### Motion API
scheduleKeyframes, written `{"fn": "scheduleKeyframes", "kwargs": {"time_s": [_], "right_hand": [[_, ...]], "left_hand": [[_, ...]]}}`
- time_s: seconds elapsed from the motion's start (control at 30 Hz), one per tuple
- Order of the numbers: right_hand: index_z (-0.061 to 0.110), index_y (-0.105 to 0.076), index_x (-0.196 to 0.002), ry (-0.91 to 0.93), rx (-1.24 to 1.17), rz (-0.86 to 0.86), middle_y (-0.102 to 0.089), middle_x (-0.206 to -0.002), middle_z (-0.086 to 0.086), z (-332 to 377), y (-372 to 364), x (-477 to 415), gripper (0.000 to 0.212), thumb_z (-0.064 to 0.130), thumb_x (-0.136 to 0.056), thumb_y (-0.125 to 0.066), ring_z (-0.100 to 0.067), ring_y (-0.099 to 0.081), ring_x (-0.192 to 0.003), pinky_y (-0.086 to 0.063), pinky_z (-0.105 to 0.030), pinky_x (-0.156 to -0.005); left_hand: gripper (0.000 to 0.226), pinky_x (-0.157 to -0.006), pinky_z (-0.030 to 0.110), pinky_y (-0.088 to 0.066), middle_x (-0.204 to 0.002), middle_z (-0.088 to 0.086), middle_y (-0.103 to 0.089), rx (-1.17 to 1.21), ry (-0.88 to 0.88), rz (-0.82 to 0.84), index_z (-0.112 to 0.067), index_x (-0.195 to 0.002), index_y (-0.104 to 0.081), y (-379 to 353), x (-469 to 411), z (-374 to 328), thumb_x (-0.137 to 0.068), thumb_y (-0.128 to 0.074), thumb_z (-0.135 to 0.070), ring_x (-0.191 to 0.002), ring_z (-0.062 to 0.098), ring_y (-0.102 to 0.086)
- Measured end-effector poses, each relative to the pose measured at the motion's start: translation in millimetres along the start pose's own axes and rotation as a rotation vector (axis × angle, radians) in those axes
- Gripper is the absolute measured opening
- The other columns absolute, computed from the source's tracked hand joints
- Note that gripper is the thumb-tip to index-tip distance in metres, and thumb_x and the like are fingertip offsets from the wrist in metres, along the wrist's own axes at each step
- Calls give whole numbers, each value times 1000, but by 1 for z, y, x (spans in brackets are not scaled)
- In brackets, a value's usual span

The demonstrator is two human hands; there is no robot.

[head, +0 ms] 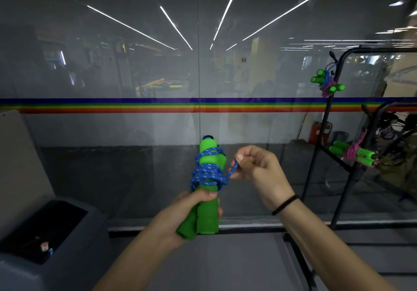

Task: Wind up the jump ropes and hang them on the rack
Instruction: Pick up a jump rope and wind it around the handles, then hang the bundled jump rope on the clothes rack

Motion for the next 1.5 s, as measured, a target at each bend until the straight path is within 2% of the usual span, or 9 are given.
{"fn": "scheduleKeyframes", "kwargs": {"time_s": [0.1,0.33,0.5,0.8,0.9,1.07,1.2,1.43,1.5], "right_hand": [[4,-53,-72,-7,-56,7,-60,-48,1,1,1,2,23,-8,-90,-45,-4,-59,-45,-53,-17,-48],[14,-55,-78,162,225,146,-69,-74,-2,4,-17,12,15,2,-89,-54,-7,-63,-68,-48,-17,-60],[11,-53,-79,158,225,114,-66,-60,-2,4,-21,15,14,5,-91,-51,-15,-61,-59,-47,-18,-53],[9,-52,-71,-62,32,-93,-56,-48,1,-28,11,27,23,-3,-90,-47,-5,-51,-43,-44,-18,-50],[10,-54,-74,-28,141,-73,-60,-56,-5,-36,20,35,19,0,-90,-52,-9,-56,-51,-48,-21,-54],[19,-56,-78,107,661,-172,-68,-72,0,-30,46,38,10,16,-87,-61,-2,-58,-59,-42,-13,-57],[20,-60,-86,124,832,-274,-57,-72,5,-32,80,34,17,20,-74,-73,-8,-54,-63,-44,-21,-61],[17,-60,-85,11,755,-331,-54,-61,8,-48,149,-1,19,7,-74,-73,-6,-53,-58,-45,-20,-59],[20,-58,-85,1,797,-349,-56,-63,9,-55,172,-19,21,10,-74,-74,-5,-56,-62,-46,-16,-61]], "left_hand": [[34,-46,21,-51,-61,9,-62,49,20,3,-4,-80,-60,12,3,4,-47,-68,-11,-47,17,-60],[45,-76,33,-53,-87,11,-73,-249,-67,27,-10,-92,-69,19,-6,-4,-50,-70,-24,-75,19,-67],[23,-58,25,-53,-70,7,-66,-350,-87,40,-9,-83,-66,7,-16,6,-65,-81,-10,-58,16,-60],[24,-52,25,-49,-63,14,-62,-466,153,199,1,-72,-65,31,-32,38,-50,-71,-5,-50,20,-58],[36,-49,26,-50,-64,16,-65,-397,183,235,4,-77,-64,28,-48,57,-43,-73,-4,-48,21,-59],[25,-48,26,-51,-68,19,-68,-267,163,216,2,-84,-64,-8,-74,74,-61,-72,0,-49,23,-61],[9,-60,32,-52,-69,19,-69,-177,148,153,1,-86,-64,-32,-107,89,-77,-65,2,-53,25,-65],[61,-74,36,-55,-92,16,-74,-172,232,183,-3,-110,-62,-75,-178,118,-56,-83,-22,-79,26,-71],[105,-87,38,-52,-116,13,-66,-246,106,134,-4,-133,-44,-89,-212,117,-44,-91,-35,-98,22,-66]]}}
Point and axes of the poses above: each hand's wrist, its own x-axis away from the middle knuckle, its own y-axis out of the back of the hand, z = x × y, the point moved 3 cm from there along -x, towards the middle knuckle
